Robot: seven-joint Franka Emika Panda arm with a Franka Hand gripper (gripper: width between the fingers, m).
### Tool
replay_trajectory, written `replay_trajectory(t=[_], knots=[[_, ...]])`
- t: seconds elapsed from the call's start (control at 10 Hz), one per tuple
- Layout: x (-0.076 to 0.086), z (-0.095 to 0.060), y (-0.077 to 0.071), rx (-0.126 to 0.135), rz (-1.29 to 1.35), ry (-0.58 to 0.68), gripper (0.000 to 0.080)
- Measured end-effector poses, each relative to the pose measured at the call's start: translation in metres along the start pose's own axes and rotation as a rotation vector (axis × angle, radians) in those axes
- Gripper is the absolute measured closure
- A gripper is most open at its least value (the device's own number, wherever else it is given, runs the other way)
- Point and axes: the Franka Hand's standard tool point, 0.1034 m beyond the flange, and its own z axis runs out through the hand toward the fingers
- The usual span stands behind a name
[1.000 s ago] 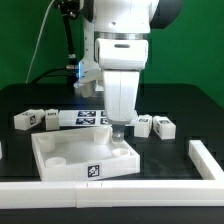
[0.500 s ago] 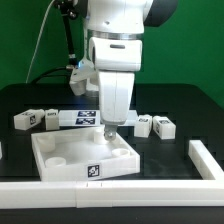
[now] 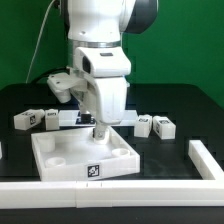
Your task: Assemble one leg
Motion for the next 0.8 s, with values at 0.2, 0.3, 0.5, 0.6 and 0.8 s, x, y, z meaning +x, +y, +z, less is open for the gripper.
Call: replay_trajectory(t=[0.2,0.3,0.5,0.6,0.8], knots=[[0.000,0.000,0.000,-0.001,0.005,0.000,0.0150],[0.000,0.000,0.000,0.000,0.006,0.000,0.0150],[-0.002,0.003,-0.005,0.008,0.004,0.003,0.0150],[-0.002,0.009,-0.017,0.017,0.008,0.010,0.0150],[0.002,0.019,-0.037,0.045,0.018,0.027,0.0150]])
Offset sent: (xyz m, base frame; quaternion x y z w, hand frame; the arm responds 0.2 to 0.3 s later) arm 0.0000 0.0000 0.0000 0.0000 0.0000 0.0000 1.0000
